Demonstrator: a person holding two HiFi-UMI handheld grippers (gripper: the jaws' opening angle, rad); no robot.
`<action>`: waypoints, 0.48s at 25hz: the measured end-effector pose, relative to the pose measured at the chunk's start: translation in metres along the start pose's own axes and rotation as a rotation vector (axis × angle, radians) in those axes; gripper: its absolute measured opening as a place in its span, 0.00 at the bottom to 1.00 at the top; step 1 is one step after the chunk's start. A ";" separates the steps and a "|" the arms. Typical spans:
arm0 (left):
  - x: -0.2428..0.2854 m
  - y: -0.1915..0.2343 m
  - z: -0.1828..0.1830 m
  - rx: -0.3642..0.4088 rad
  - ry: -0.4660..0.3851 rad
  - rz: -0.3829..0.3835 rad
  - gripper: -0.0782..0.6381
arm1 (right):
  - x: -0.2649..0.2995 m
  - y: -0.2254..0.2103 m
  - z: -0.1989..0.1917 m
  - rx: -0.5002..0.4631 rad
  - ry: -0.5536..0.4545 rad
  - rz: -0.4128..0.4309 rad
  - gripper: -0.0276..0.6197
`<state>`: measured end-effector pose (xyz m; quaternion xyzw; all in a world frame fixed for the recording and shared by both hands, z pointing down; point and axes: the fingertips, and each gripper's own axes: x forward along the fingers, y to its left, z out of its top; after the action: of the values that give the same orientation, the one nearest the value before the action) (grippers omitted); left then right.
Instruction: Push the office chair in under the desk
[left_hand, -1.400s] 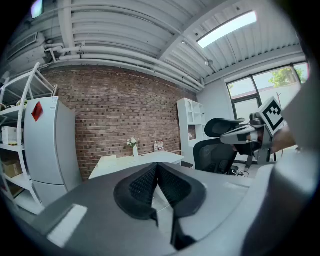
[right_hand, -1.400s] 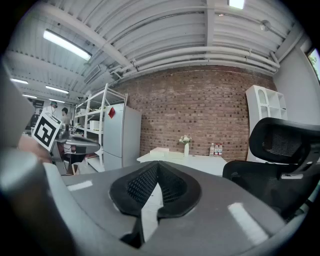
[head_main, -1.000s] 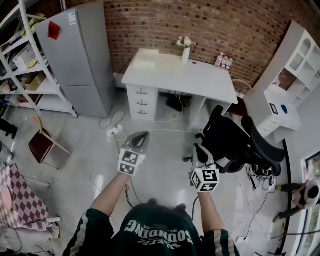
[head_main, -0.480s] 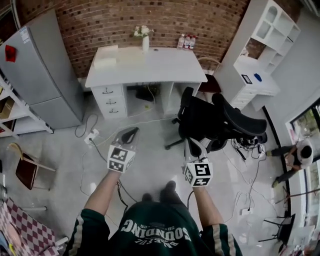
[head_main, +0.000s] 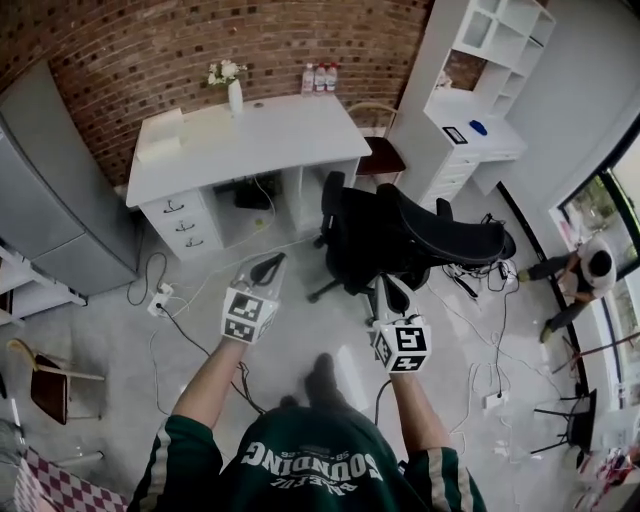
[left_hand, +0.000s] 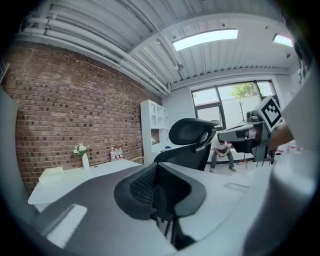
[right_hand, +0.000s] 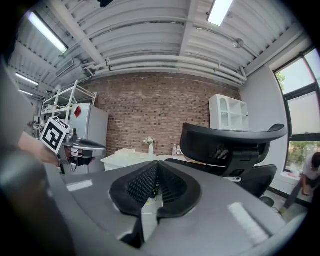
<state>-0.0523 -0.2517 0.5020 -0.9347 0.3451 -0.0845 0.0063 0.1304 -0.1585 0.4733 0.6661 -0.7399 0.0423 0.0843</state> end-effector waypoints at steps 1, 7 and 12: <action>0.008 -0.003 0.002 0.005 0.001 -0.014 0.12 | 0.001 -0.006 0.000 0.003 0.001 -0.009 0.05; 0.052 -0.014 -0.006 0.032 0.041 -0.083 0.17 | 0.009 -0.034 -0.012 0.017 0.030 -0.036 0.05; 0.083 -0.019 -0.013 0.025 0.059 -0.105 0.21 | 0.017 -0.051 -0.026 0.027 0.061 -0.045 0.05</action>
<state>0.0198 -0.2907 0.5289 -0.9485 0.2946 -0.1164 0.0036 0.1813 -0.1760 0.4988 0.6819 -0.7213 0.0704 0.0989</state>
